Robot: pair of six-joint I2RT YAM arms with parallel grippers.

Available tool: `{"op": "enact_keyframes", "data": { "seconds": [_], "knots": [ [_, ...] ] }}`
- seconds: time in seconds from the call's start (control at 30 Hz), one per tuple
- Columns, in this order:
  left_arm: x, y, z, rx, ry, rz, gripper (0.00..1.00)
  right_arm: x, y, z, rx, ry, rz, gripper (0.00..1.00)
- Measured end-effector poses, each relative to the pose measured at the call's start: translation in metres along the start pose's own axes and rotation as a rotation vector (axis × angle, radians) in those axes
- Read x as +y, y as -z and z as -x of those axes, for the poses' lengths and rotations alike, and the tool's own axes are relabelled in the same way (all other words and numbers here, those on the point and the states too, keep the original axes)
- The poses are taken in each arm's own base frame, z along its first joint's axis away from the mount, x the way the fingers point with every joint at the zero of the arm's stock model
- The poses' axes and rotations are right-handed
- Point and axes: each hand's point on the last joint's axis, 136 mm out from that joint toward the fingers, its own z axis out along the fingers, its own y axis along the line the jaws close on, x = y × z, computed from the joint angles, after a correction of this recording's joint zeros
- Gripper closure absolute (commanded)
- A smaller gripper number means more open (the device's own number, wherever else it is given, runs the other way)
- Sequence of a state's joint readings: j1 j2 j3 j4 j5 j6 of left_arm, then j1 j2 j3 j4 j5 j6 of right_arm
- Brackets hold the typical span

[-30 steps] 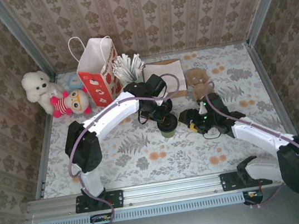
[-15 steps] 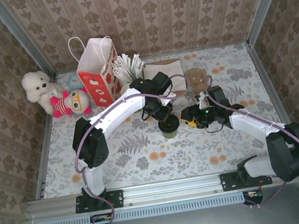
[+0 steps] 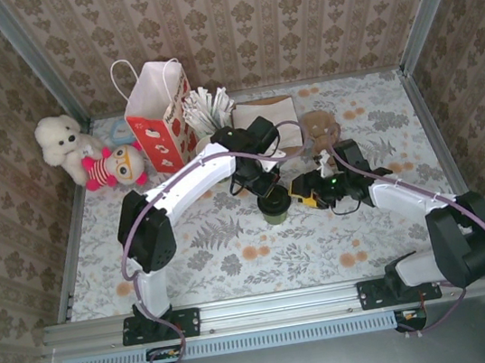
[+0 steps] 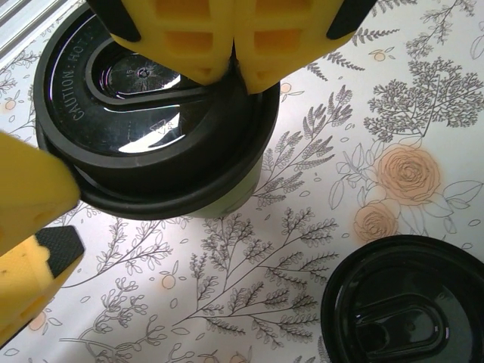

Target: Pack the takeout coffee

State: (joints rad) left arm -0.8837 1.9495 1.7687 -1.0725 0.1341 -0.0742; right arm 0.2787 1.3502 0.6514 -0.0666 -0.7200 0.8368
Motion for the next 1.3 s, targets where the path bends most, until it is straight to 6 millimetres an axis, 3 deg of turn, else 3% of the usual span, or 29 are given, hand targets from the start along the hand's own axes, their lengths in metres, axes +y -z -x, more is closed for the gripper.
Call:
{"op": "enact_keyframes", "data": {
  "seconds": [0.33, 0.6, 0.83, 1.13, 1.3],
  "knots": [
    [0.000, -0.003, -0.001, -0.003, 0.007, 0.002, 1.00, -0.003, -0.007, 0.003, 0.002, 0.001, -0.004, 0.55],
    [0.002, -0.011, -0.009, -0.101, 0.107, -0.033, 1.00, -0.007, -0.015, 0.006, -0.023, 0.042, 0.039, 0.53],
    [0.004, -0.004, -0.005, -0.128, 0.151, -0.035, 1.00, 0.000, -0.016, 0.012, -0.024, 0.044, 0.024, 0.51],
    [0.007, 0.000, -0.006, -0.099, 0.161, -0.020, 1.00, 0.000, -0.011, 0.011, -0.047, 0.030, -0.050, 0.37],
    [0.006, 0.001, -0.007, -0.095, 0.156, -0.014, 1.00, -0.001, -0.004, 0.012, -0.086, 0.026, -0.101, 0.20]
  ]
}}
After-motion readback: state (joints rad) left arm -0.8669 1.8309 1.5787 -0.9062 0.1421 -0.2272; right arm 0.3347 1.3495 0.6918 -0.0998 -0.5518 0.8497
